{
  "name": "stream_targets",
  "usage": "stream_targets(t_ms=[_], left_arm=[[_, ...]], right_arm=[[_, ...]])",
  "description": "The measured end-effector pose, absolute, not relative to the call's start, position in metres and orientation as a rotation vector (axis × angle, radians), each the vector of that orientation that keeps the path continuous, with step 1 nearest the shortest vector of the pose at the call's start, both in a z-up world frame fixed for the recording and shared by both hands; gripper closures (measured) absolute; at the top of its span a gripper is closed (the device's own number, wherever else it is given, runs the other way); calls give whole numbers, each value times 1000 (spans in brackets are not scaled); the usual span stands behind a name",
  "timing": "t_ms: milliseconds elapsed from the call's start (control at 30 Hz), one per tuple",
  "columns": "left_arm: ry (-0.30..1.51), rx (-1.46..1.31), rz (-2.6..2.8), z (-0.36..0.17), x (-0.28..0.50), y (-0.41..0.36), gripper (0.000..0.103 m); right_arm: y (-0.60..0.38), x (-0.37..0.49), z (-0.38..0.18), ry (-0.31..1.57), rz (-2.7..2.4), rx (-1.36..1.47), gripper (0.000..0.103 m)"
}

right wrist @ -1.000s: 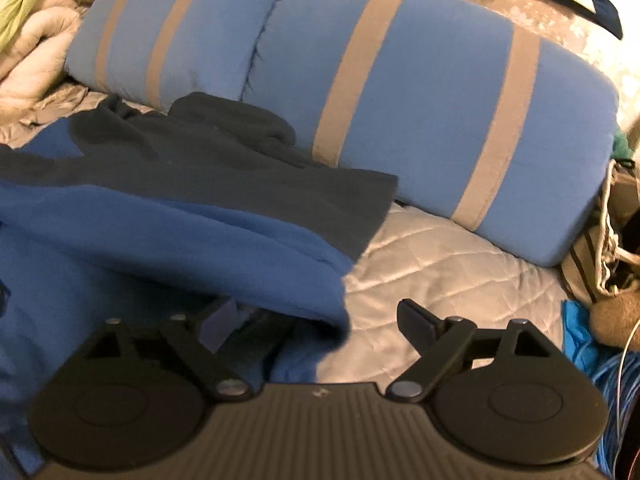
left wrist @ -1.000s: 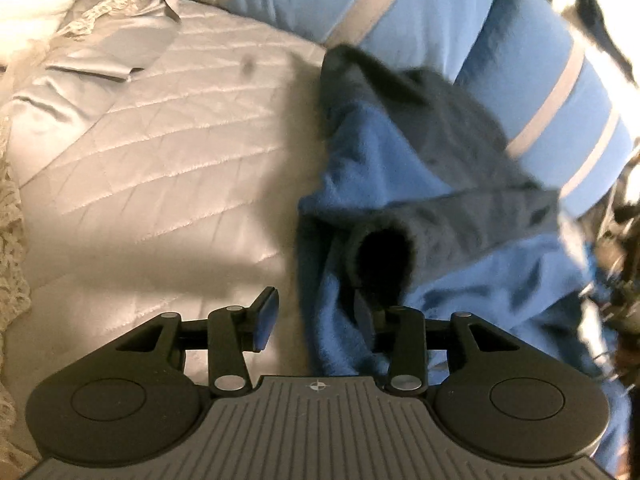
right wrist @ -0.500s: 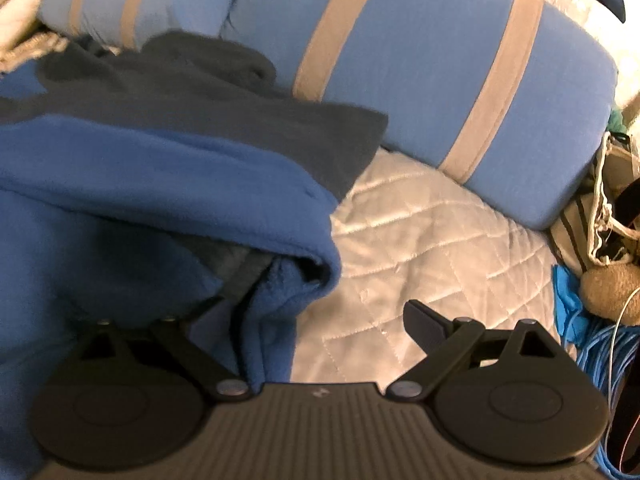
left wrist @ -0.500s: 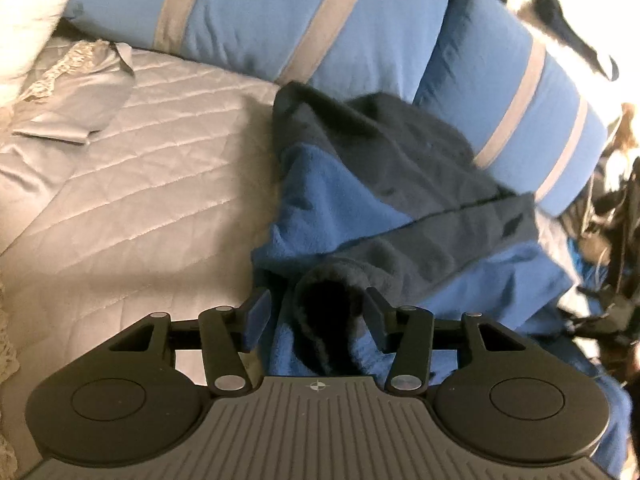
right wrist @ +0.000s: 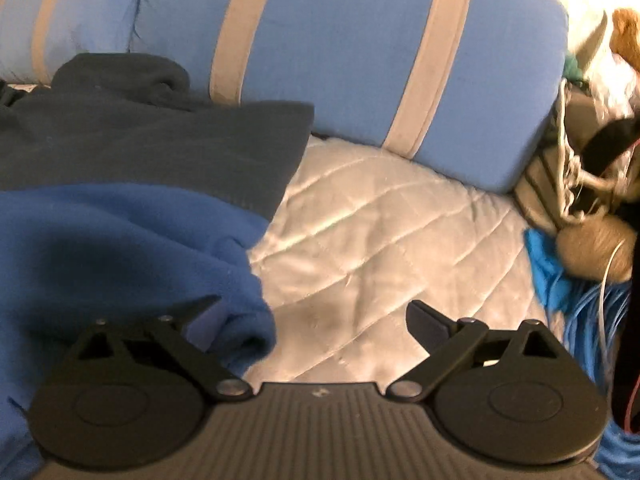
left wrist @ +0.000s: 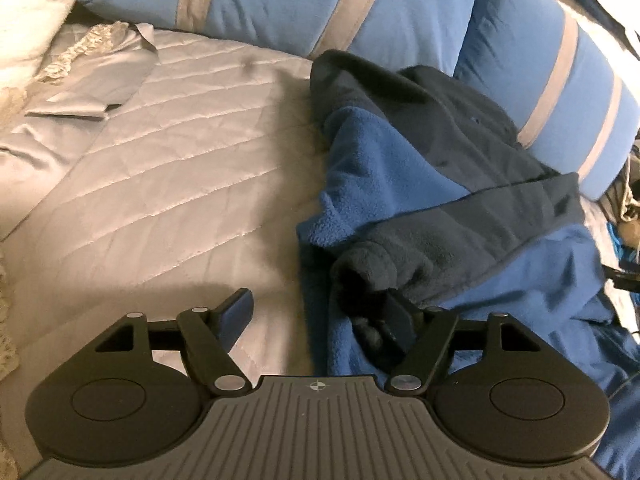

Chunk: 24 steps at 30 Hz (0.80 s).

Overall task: Fold clothes
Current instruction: 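Open the left gripper and release the sleeve cuff on the hoodie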

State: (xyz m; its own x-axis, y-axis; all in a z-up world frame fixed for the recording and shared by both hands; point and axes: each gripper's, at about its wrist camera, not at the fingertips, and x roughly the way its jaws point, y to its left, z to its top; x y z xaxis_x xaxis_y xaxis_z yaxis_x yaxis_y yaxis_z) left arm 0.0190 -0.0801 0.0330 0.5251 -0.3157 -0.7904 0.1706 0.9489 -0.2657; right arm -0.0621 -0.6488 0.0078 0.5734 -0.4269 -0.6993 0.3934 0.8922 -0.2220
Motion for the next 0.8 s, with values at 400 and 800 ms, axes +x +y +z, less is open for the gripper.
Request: stream_targets(t_ms=[400,800], left_arm=[[696,-334,-327,126,-25,-64,32],[434,-290,-386,213,-54,-108,31]], right_arm=[[-638,-106,84,655,-538,-53,0],[-624,-171,220,339,-550,-10,0]])
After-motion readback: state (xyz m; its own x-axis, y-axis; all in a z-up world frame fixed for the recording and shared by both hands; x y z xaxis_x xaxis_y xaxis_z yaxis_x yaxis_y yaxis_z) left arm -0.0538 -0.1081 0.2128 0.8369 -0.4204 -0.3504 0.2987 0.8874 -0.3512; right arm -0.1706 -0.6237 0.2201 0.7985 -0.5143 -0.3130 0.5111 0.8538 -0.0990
